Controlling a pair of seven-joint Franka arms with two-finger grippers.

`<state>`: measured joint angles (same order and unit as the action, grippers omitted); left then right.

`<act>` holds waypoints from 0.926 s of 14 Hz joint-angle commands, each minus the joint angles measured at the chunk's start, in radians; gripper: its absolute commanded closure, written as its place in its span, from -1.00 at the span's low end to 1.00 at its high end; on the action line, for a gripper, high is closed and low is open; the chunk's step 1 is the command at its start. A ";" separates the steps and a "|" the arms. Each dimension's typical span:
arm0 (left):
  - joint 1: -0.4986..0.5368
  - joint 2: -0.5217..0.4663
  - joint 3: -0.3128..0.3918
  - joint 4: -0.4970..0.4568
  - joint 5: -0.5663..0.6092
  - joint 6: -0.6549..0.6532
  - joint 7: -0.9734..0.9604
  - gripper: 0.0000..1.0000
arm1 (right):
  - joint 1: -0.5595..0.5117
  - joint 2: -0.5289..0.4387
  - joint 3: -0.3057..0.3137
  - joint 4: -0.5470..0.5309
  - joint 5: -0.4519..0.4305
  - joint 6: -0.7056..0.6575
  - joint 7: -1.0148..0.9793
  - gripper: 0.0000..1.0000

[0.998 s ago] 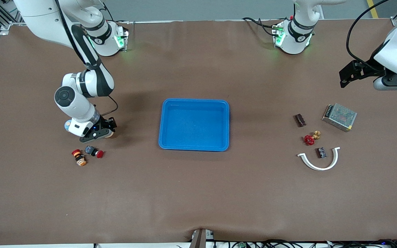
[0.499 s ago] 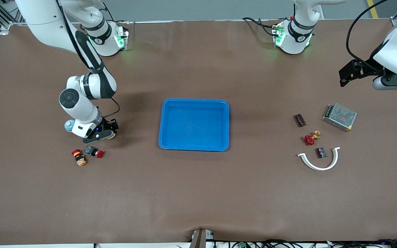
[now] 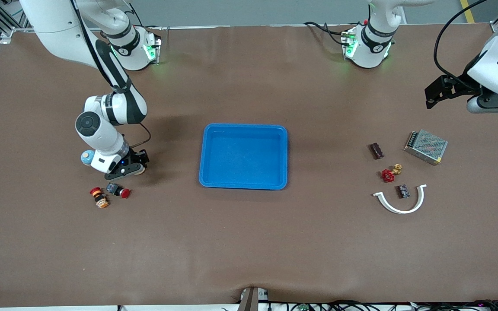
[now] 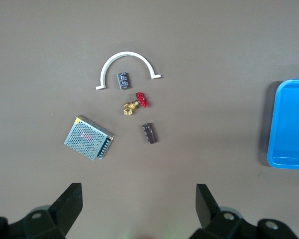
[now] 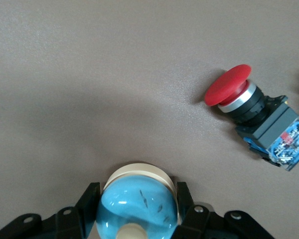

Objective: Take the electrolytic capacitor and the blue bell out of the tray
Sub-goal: 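Lower the button beside the circuit breaker and open the right gripper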

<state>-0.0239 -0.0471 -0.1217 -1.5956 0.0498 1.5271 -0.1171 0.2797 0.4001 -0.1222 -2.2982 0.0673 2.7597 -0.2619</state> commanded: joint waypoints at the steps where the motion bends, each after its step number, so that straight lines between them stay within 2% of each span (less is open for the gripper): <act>1: 0.005 -0.026 -0.003 -0.015 -0.016 -0.013 0.002 -1.00 | -0.017 -0.009 0.010 -0.001 -0.007 0.000 0.007 -1.00; 3: 0.005 -0.026 -0.003 -0.014 -0.016 -0.013 0.002 -1.00 | -0.013 -0.038 0.010 0.000 -0.007 -0.037 0.012 -1.00; 8: 0.005 -0.026 -0.003 -0.012 -0.016 -0.013 0.004 -1.00 | -0.013 -0.220 0.009 0.060 -0.007 -0.400 0.033 -1.00; 11: 0.005 -0.026 -0.003 -0.012 -0.015 -0.012 0.004 -1.00 | -0.019 -0.289 0.006 0.175 -0.009 -0.650 0.035 -1.00; 13: 0.004 -0.025 -0.003 -0.012 -0.015 -0.012 0.004 -1.00 | -0.028 -0.297 0.001 0.314 -0.014 -0.835 0.078 -1.00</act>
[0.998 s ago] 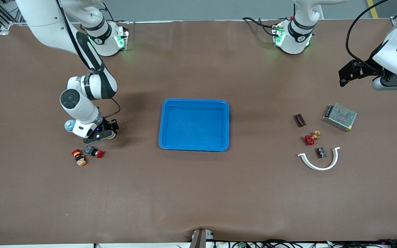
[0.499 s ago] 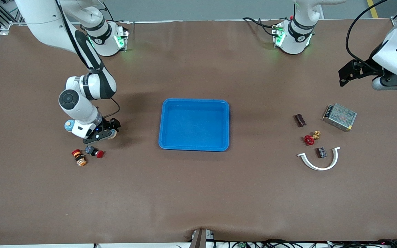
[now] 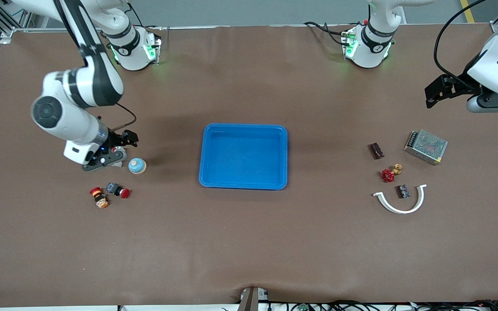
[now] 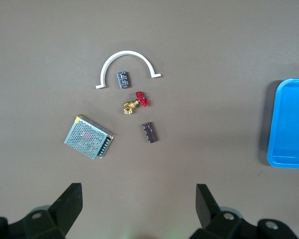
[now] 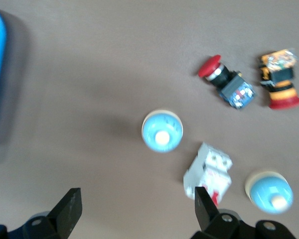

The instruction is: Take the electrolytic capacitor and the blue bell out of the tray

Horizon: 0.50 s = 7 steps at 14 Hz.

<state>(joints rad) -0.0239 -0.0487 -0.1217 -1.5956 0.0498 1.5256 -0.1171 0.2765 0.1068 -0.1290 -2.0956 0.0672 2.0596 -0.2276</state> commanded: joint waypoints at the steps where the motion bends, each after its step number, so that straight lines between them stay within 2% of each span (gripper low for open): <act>1: 0.002 -0.023 -0.003 -0.012 -0.015 -0.010 0.004 -1.00 | -0.039 0.007 0.008 0.209 -0.027 -0.227 0.075 -1.00; 4: 0.002 -0.023 -0.003 -0.014 -0.015 -0.012 0.004 -1.00 | -0.065 0.034 0.008 0.470 -0.069 -0.450 0.108 -1.00; 7: 0.002 -0.023 -0.003 -0.014 -0.015 -0.012 0.004 -1.00 | -0.101 0.036 0.009 0.551 -0.075 -0.510 0.108 -1.00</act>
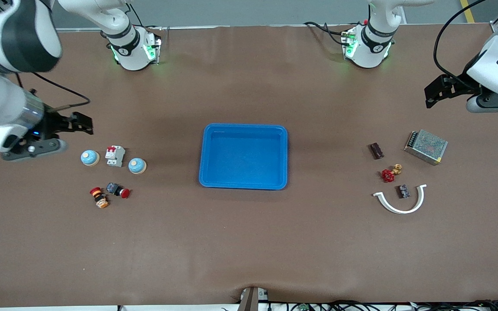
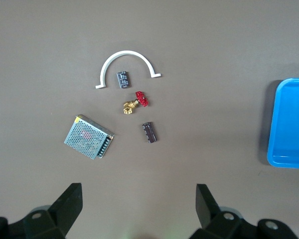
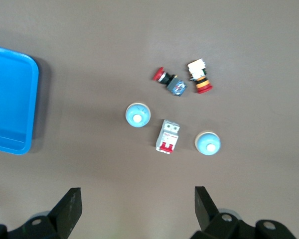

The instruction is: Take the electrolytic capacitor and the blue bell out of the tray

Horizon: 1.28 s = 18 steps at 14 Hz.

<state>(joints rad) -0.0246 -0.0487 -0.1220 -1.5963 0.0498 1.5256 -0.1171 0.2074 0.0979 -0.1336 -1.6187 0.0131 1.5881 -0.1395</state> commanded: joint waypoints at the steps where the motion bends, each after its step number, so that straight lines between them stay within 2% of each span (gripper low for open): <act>1: 0.003 -0.023 -0.002 -0.013 -0.015 -0.012 0.004 -1.00 | -0.054 0.042 0.014 0.074 -0.019 -0.046 0.011 -1.00; 5: 0.003 -0.025 -0.002 -0.013 -0.015 -0.012 0.004 -1.00 | -0.124 0.031 0.012 0.080 -0.019 -0.076 0.000 -1.00; 9: 0.003 -0.026 -0.004 -0.013 -0.015 -0.012 0.004 -1.00 | -0.203 0.034 0.014 0.144 -0.007 -0.077 -0.048 -1.00; 12: 0.003 -0.028 -0.004 -0.013 -0.016 -0.018 0.002 -1.00 | -0.189 0.036 0.018 0.192 -0.013 -0.076 -0.032 -1.00; 18: 0.005 -0.039 -0.007 -0.016 -0.016 -0.031 0.002 -1.00 | -0.169 0.034 0.022 0.198 0.001 -0.079 0.210 -1.00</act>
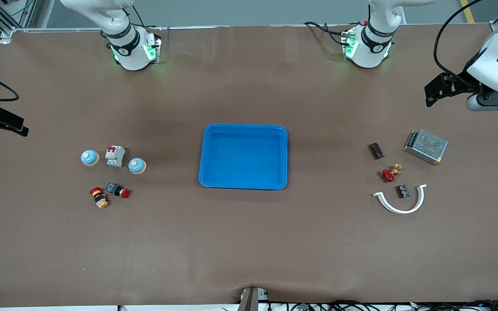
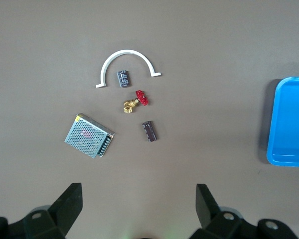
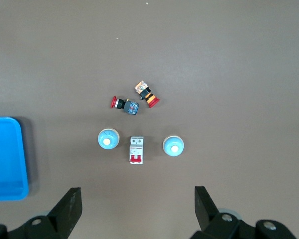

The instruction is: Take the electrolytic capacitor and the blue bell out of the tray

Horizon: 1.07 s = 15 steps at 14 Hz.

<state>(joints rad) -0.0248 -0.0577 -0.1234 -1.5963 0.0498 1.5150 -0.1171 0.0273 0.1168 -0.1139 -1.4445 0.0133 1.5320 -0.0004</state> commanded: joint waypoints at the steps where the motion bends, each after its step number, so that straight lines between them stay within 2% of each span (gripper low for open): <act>1: 0.005 -0.031 -0.005 -0.016 -0.016 -0.024 0.001 -1.00 | 0.019 0.015 0.002 0.024 -0.001 -0.024 0.072 -1.00; 15: 0.003 -0.065 -0.007 -0.051 -0.018 -0.022 0.004 -1.00 | 0.010 0.017 -0.001 0.026 -0.009 -0.023 -0.006 -1.00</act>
<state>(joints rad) -0.0252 -0.0920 -0.1282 -1.6229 0.0498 1.4887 -0.1171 0.0417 0.1203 -0.1171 -1.4444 0.0133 1.5244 0.0074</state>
